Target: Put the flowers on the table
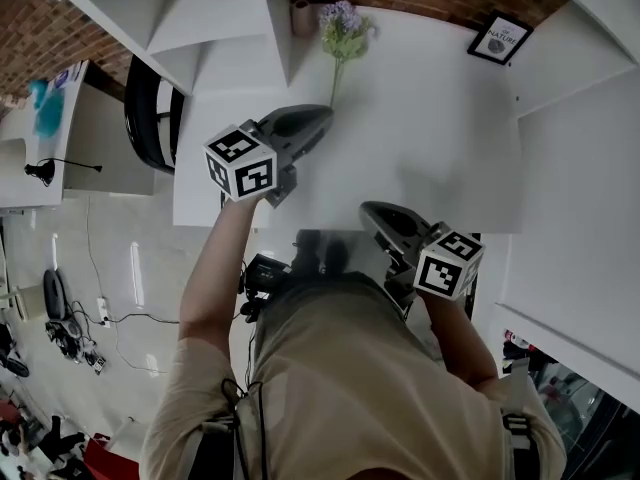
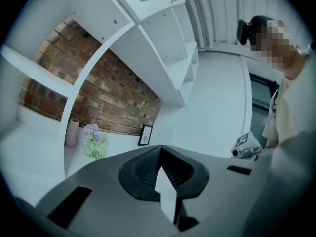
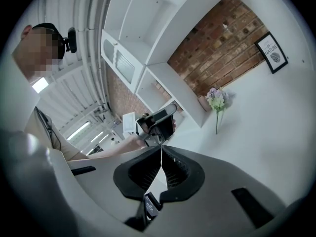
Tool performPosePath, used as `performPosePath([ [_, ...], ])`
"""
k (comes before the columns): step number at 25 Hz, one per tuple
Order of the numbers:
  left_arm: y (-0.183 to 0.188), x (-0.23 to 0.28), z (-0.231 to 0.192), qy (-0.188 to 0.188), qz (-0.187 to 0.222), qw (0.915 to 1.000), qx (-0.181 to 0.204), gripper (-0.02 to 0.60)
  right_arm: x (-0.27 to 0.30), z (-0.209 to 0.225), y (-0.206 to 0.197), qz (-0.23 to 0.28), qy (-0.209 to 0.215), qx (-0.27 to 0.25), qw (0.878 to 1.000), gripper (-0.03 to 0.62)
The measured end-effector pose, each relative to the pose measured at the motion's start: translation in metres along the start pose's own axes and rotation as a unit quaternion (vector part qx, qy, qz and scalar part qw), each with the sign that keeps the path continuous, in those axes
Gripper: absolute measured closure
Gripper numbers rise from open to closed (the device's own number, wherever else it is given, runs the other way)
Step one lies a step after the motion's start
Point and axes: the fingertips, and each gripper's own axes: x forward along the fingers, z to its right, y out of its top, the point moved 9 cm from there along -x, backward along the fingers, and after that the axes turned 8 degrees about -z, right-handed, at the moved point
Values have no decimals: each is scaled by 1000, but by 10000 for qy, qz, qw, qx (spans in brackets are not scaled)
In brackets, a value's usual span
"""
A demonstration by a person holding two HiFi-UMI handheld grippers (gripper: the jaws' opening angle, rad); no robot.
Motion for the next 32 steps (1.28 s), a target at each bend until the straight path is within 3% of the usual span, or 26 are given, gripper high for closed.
performPosePath([
  [7,-7,-12,25,165,-12,9997,157,572,0,5,0,-72,-21,-83,9999,572],
  [10,-8,-12,33,338,-287,9980,451,571,-2,5,-5,-70,35,-74,9999,572],
  [21,-17,-30,85,1057,-1179,9766,1452,571,-21,12,-26,-232,132,4,9996,572],
  [27,-25,-52,95,1367,-1276,9730,1357,571,-14,15,-31,-509,322,10,9982,572],
  [32,-28,-73,105,1525,-1150,9752,1119,571,-1,7,-33,-752,571,-144,9954,572],
])
